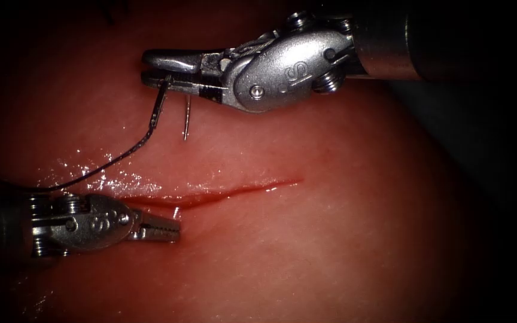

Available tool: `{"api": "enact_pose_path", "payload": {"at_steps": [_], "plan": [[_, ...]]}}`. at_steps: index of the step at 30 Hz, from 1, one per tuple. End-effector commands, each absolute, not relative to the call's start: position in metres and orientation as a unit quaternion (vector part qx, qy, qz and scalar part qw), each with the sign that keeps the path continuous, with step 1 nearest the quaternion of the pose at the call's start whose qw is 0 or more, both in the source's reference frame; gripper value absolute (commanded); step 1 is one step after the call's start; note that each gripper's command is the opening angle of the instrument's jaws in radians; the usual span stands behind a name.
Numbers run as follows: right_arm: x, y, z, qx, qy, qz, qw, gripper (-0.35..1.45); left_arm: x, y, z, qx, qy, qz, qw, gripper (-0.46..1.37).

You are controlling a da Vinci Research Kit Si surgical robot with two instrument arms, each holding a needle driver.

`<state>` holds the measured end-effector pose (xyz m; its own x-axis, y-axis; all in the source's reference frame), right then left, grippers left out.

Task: Wound Closure
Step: Use the right gripper to throw the needle through the top of the wound

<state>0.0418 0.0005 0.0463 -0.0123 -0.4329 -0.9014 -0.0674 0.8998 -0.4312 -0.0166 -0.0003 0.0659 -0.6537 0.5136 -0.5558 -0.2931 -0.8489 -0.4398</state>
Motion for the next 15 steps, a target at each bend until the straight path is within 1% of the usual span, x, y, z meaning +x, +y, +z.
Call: {"api": "enact_pose_path", "payload": {"at_steps": [1,15], "plan": [[0.0418,0.0005,0.0463,-0.179,0.699,-0.134,0.679,-0.35,-0.0167,-0.0003,0.0659,-0.351,-0.16,0.895,0.224,-0.35],[0.0419,0.0024,0.0449,-0.189,0.695,-0.148,0.678,-0.35,-0.0167,-0.0003,0.0651,-0.35,-0.163,0.895,0.226,-0.35]]}}
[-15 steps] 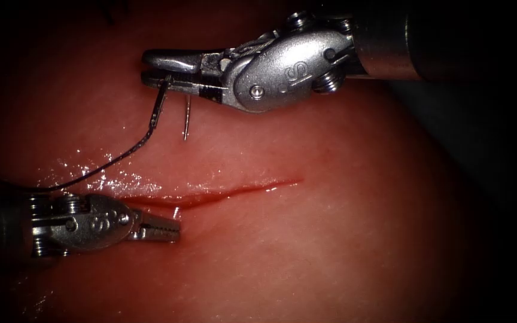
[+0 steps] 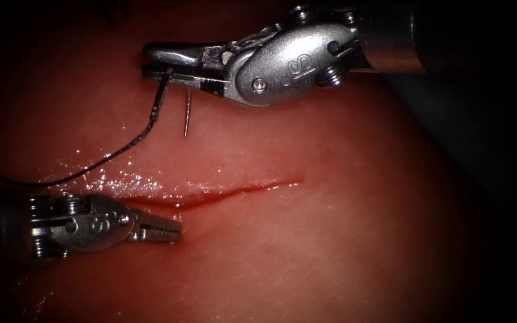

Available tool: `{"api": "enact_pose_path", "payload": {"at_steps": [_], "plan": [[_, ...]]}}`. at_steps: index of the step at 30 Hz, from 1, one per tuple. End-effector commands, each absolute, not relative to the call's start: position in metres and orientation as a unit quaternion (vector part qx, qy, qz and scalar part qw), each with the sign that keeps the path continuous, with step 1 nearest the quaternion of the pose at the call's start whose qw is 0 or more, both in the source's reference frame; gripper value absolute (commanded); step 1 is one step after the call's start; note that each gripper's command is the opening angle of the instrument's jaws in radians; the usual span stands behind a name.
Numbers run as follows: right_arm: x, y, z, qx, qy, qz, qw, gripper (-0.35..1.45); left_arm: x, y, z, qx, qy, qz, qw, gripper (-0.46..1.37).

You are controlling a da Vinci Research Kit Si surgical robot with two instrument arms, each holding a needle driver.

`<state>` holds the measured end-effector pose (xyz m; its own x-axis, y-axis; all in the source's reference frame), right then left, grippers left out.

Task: Wound Closure
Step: Use the right gripper to throw the needle through the top of the wound

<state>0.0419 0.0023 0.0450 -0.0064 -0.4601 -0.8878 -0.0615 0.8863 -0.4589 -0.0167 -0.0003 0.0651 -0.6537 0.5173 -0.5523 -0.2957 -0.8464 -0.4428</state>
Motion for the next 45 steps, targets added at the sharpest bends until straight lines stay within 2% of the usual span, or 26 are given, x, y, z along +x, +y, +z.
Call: {"api": "enact_pose_path", "payload": {"at_steps": [1,15,27,45], "plan": [[0.0419,0.0025,0.0448,-0.192,0.694,-0.152,0.677,-0.35,-0.0166,-0.0003,0.0651,-0.35,-0.163,0.895,0.226,-0.35],[0.0438,0.0032,0.0433,-0.195,0.702,-0.165,0.665,-0.35,-0.0161,0.0003,0.0627,-0.369,-0.149,0.889,0.226,-0.35],[0.0479,0.0022,0.0436,-0.189,0.713,-0.18,0.651,-0.35,-0.0115,-0.0007,0.0605,-0.347,-0.116,0.899,0.239,-0.35],[0.0493,0.001,0.0444,-0.174,0.721,-0.171,0.649,-0.35,-0.0111,-0.0014,0.0621,-0.34,-0.109,0.901,0.245,-0.35]]}}
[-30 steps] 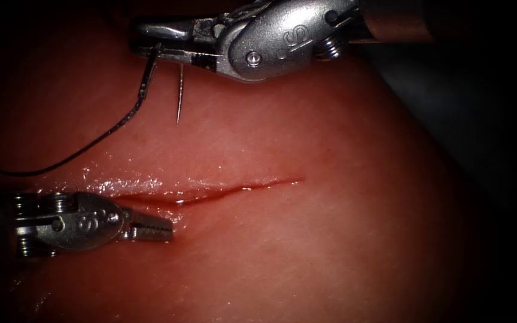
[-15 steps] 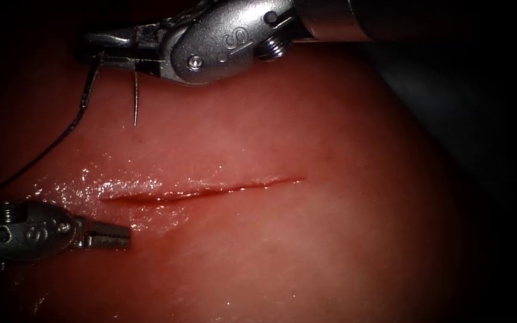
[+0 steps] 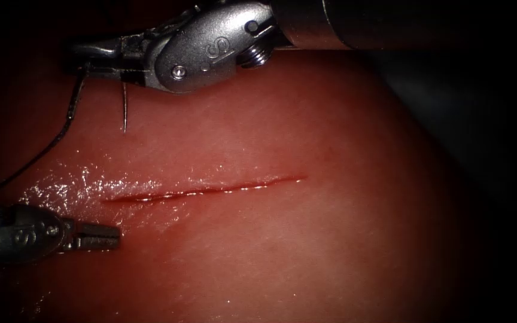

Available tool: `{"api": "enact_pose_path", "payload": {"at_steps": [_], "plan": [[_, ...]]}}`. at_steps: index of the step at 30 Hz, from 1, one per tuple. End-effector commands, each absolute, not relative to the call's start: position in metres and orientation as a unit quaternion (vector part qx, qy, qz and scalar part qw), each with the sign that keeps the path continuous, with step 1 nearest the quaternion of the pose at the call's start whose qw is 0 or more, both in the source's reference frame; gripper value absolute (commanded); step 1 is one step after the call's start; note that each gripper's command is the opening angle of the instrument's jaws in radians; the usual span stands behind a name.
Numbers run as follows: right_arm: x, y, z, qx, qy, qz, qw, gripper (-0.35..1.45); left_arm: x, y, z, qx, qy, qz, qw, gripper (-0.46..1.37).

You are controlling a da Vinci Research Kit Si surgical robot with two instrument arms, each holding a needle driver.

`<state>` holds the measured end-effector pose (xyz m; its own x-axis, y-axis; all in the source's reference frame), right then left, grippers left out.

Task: Wound Closure
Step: Use the right gripper to throw the needle through the top of the wound

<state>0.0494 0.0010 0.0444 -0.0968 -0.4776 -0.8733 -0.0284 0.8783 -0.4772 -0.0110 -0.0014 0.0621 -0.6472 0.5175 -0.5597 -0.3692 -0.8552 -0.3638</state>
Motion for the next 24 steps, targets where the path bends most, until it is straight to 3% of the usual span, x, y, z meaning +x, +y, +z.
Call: {"api": "enact_pose_path", "payload": {"at_steps": [1,24], "plan": [[0.0493,0.0008,0.0445,-0.173,0.721,-0.174,0.648,-0.35,-0.0112,-0.0015,0.0625,-0.337,-0.111,0.902,0.246,-0.35],[0.0482,0.0016,0.0425,-0.177,0.719,-0.188,0.646,-0.35,-0.0114,-0.0017,0.0631,-0.334,-0.114,0.903,0.245,-0.35]]}}
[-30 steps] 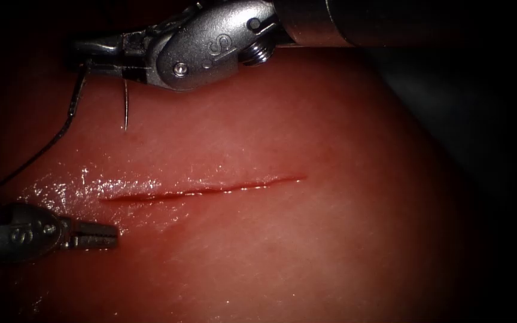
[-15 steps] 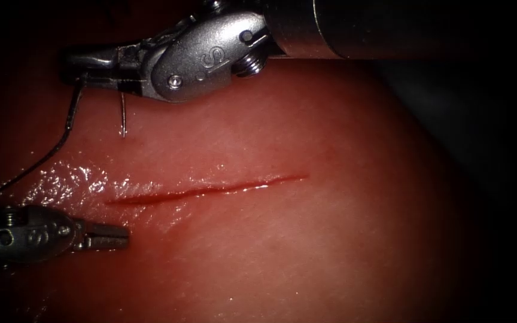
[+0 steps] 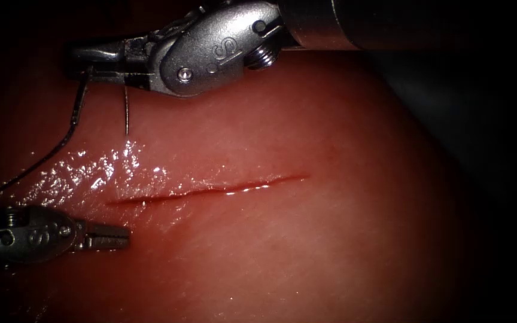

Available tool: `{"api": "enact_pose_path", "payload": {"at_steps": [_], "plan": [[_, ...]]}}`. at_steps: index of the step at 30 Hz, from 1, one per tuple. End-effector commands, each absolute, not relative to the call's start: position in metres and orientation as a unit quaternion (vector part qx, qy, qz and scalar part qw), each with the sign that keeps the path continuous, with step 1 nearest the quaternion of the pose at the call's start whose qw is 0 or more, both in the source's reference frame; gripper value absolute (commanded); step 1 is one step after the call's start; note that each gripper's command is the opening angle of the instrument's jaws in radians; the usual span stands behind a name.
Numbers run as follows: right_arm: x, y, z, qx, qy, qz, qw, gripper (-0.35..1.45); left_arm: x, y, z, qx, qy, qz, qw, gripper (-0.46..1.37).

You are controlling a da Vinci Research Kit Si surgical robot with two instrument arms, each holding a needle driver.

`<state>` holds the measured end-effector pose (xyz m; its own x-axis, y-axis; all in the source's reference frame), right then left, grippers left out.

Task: Wound Closure
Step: Use the right gripper to throw the needle through the top of the wound

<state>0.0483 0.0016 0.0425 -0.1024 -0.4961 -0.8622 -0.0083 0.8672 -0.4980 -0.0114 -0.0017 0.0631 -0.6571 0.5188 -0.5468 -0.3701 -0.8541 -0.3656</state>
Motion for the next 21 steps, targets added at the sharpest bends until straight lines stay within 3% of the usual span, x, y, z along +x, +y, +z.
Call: {"api": "enact_pose_path", "payload": {"at_steps": [1,21], "plan": [[0.0482,0.0016,0.0425,-0.179,0.718,-0.19,0.645,-0.35,-0.0114,-0.0017,0.0631,-0.334,-0.114,0.903,0.245,-0.35],[0.0471,0.0015,0.0416,-0.212,0.708,-0.228,0.634,-0.35,-0.0113,-0.0017,0.0631,-0.334,-0.114,0.903,0.245,-0.35]]}}
